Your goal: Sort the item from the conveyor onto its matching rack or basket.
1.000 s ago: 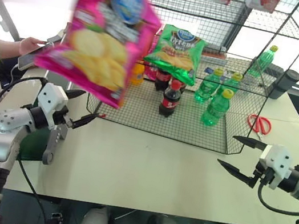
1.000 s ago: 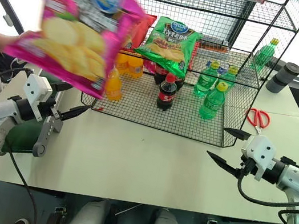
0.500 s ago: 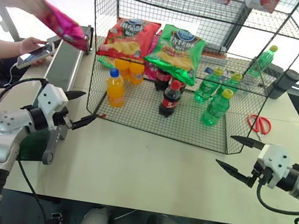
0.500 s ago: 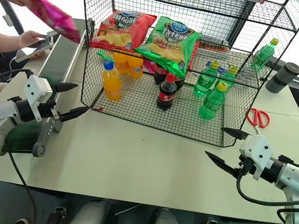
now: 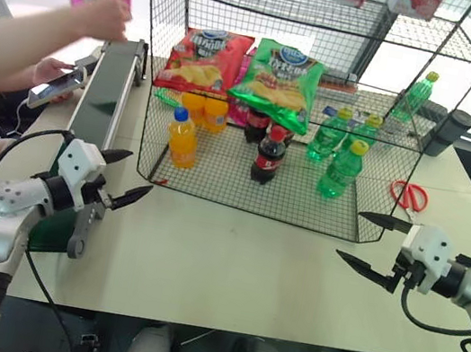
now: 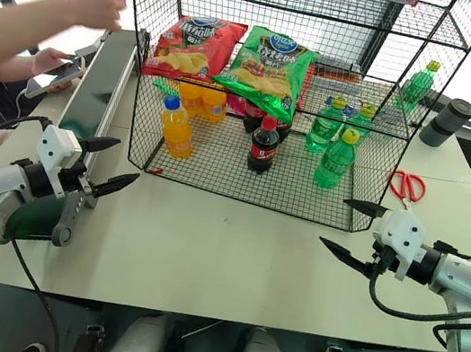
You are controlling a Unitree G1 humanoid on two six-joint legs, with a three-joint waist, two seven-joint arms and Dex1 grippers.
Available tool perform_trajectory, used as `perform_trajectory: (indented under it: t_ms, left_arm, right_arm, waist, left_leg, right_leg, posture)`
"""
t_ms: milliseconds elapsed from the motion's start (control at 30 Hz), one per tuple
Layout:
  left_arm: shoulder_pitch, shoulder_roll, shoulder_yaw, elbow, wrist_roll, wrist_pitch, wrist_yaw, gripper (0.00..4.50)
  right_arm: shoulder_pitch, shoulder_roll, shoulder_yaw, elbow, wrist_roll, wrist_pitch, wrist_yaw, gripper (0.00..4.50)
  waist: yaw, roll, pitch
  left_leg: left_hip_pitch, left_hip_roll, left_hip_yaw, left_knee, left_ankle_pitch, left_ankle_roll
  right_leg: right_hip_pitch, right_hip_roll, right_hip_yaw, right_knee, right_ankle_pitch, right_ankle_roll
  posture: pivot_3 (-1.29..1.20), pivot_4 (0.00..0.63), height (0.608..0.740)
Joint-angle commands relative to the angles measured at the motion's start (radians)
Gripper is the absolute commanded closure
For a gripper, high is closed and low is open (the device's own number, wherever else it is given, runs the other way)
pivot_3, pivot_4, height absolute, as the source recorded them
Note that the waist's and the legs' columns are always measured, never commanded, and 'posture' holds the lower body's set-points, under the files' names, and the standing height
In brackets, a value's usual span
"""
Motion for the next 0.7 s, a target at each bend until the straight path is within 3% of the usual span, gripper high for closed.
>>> perform_trajectory:
  t_ms: [33,500,700]
  left_arm:
    - [-0.001,0.014,0.021,-0.035,-0.006,-0.019,0.003,0.0]
    - [-0.001,0.013,0.029,-0.034,-0.002,-0.037,0.015,0.0]
    - [0.032,0.017,0.06,-0.023,0.041,-0.088,0.068,0.0]
  right_arm:
    - [-0.011,-0.011,-0.012,-0.001,0.006,-0.021,0.003,0.08]
    - [-0.022,0.01,0.007,-0.012,0.021,-0.007,0.0,0.08]
    - [-0.015,0.036,0.045,-0.216,0.276,0.221,0.068,0.08]
  waist:
    - [0.0,0.0,0.0]
    - [-0.001,0.0,0.0]
    - [-0.002,0.0,0.0]
  left_leg:
    - [0.0,0.0,0.0,0.0,0.0,0.0]
    - [0.0,0.0,0.0,0.0,0.0,0.0]
    - [0.0,0.001,0.0,0.0,0.0,0.0]
  right_leg:
    - [0.0,0.0,0.0,0.0,0.0,0.0]
    - [0.0,0.0,0.0,0.0,0.0,0.0]
    - [0.0,0.0,0.0,0.0,0.0,0.0]
  posture:
    - [0.0,0.15,0.74]
    - [0.0,0.15,0.74]
    - [0.0,0.15,0.74]
